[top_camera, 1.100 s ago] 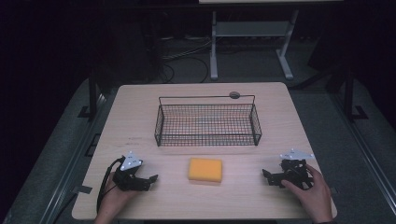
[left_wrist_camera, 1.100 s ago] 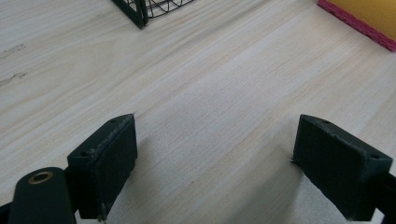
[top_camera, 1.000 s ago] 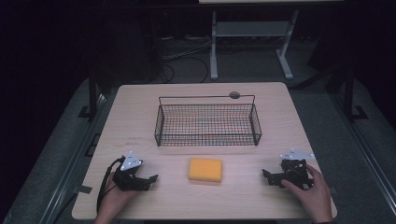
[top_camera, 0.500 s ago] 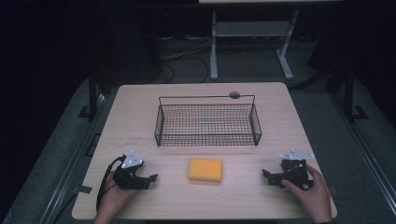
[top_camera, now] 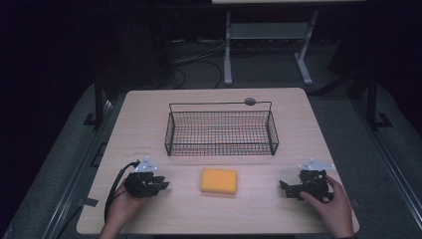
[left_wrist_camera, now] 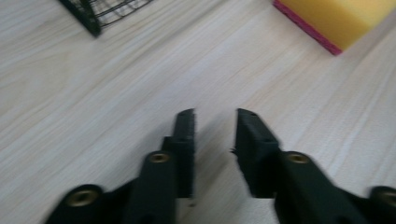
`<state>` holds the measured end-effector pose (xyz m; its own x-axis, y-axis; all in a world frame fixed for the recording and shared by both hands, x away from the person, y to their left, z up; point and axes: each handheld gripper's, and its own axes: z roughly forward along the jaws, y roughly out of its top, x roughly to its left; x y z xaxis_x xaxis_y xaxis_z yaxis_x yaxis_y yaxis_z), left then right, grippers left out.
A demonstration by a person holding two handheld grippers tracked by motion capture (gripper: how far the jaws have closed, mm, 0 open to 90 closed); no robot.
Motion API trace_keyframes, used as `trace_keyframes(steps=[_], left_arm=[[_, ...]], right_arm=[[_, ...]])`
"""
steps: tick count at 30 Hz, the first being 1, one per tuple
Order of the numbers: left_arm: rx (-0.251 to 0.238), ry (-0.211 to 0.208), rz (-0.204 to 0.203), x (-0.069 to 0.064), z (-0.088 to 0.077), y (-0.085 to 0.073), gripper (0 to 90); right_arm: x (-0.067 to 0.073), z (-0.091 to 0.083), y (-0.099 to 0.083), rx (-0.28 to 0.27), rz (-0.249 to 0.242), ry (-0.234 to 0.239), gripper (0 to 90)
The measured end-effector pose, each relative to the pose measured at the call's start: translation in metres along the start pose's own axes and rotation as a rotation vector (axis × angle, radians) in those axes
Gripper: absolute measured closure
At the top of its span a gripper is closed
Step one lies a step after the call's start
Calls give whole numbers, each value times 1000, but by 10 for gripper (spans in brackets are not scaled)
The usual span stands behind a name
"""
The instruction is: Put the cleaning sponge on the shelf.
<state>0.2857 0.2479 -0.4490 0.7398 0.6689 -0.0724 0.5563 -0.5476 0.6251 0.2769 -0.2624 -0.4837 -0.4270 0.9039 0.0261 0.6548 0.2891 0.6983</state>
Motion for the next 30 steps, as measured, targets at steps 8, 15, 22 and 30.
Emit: trace_keyframes(steps=[8, 15, 22, 30], left_arm=[[35, -34, 19, -5, 2, 15, 896], [43, -60, 36, -7, 4, 25, 897], [46, -83, 65, -12, 11, 38, 897], [45, -107, 84, -15, 17, 51, 897]], right_arm=[[0, 0, 0, 0, -1, 0, 0], [0, 0, 0, 0, -1, 0, 0], [0, 0, 0, 0, -2, 0, 0], [0, 0, 0, 0, 0, 0, 0]])
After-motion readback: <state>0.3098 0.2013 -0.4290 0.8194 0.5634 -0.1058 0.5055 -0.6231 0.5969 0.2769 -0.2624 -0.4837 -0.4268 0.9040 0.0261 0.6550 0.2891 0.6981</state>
